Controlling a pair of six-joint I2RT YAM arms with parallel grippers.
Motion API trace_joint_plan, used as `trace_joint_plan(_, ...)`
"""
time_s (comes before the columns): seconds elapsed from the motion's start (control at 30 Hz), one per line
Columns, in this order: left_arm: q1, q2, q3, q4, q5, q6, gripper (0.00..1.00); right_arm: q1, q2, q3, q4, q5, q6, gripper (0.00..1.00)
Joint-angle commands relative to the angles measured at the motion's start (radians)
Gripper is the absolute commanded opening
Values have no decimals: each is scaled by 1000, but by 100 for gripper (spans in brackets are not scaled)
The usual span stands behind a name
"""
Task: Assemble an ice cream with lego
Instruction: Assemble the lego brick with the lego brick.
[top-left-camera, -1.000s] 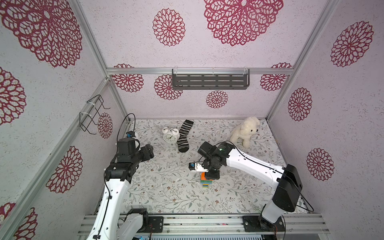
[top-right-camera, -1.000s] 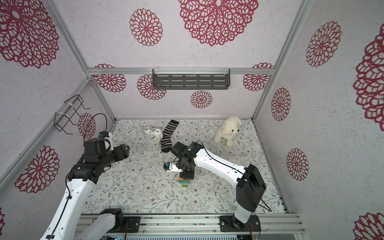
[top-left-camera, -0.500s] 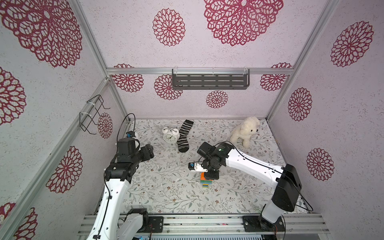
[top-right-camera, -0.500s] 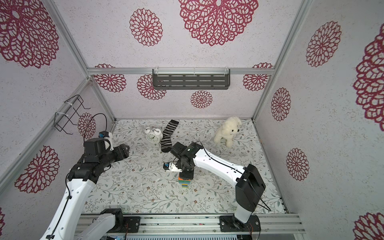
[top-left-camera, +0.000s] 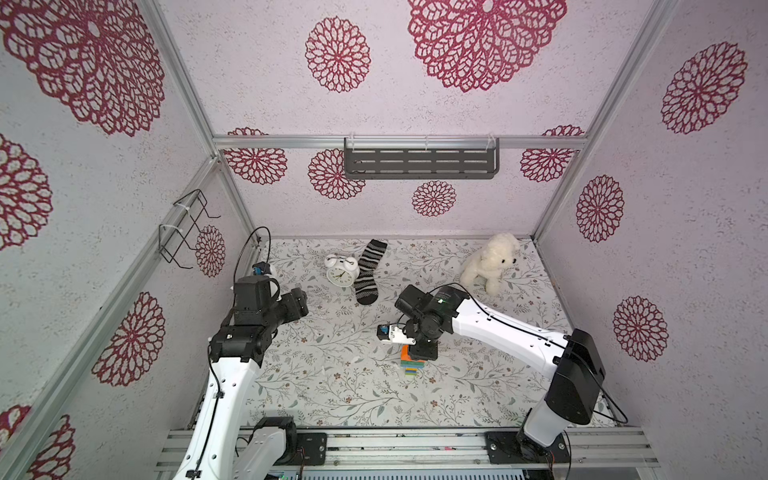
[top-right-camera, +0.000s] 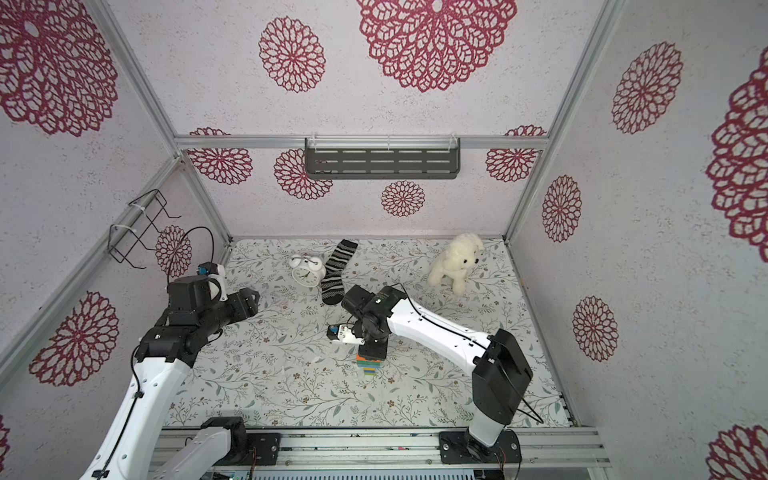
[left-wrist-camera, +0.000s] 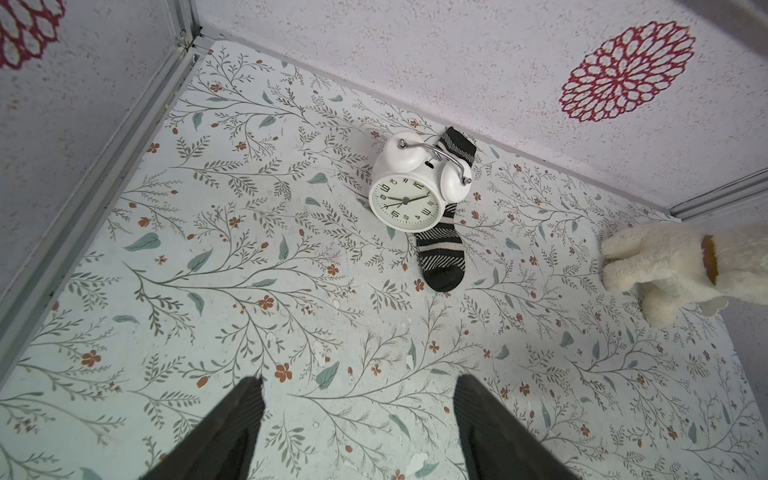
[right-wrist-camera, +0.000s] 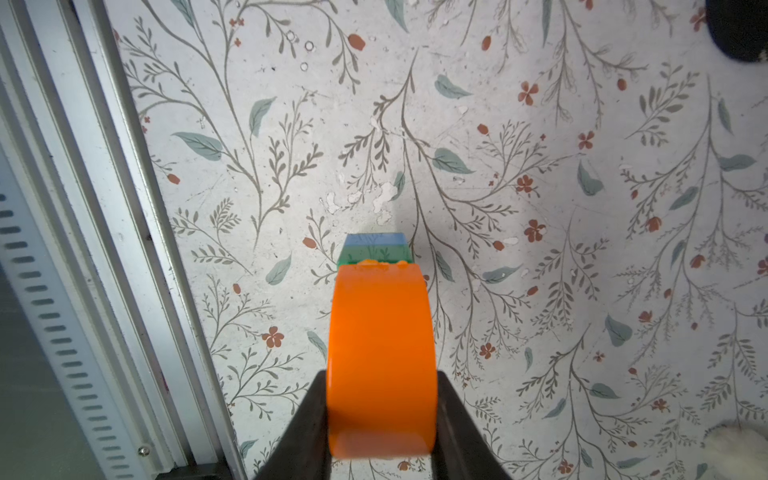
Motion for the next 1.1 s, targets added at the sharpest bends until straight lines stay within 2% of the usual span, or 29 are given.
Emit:
trace_joint_plan(0.0, 14, 7, -10, 20, 9, -3, 77, 7, 0, -44, -27, 28, 21, 24)
trace_joint_plan(1.07, 15, 14, -10, 23, 20, -4, 77, 14, 44, -111, 3, 3, 21, 24)
